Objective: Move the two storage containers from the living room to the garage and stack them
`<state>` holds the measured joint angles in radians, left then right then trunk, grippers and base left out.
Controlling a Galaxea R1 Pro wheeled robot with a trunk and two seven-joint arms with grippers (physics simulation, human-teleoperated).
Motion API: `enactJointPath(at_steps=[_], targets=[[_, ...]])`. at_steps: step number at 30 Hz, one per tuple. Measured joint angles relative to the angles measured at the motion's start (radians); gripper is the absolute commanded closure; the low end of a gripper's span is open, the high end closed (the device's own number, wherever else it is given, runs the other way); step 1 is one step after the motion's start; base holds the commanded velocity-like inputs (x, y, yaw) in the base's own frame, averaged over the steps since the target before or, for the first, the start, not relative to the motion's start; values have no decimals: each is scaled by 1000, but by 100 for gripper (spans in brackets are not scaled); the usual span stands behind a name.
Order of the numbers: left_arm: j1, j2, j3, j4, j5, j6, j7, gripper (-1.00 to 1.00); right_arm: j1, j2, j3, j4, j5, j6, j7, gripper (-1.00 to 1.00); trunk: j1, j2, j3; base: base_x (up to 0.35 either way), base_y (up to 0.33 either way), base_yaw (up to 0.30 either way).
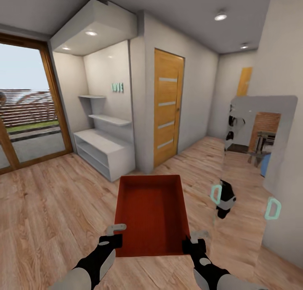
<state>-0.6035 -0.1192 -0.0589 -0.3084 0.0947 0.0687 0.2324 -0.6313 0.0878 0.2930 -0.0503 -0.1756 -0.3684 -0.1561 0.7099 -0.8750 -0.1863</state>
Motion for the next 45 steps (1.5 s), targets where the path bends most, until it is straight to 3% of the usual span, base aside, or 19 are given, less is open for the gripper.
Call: enactJointPath(at_steps=[21,45], targets=[[0,0,0,0,-1,1,0,100,0,0,0,0,-1,0,1,100,0,0,0,322,58,-5],[0,0,0,0,-1,1,0,100,0,0,0,0,-1,0,1,100,0,0,1,322,160,-263]])
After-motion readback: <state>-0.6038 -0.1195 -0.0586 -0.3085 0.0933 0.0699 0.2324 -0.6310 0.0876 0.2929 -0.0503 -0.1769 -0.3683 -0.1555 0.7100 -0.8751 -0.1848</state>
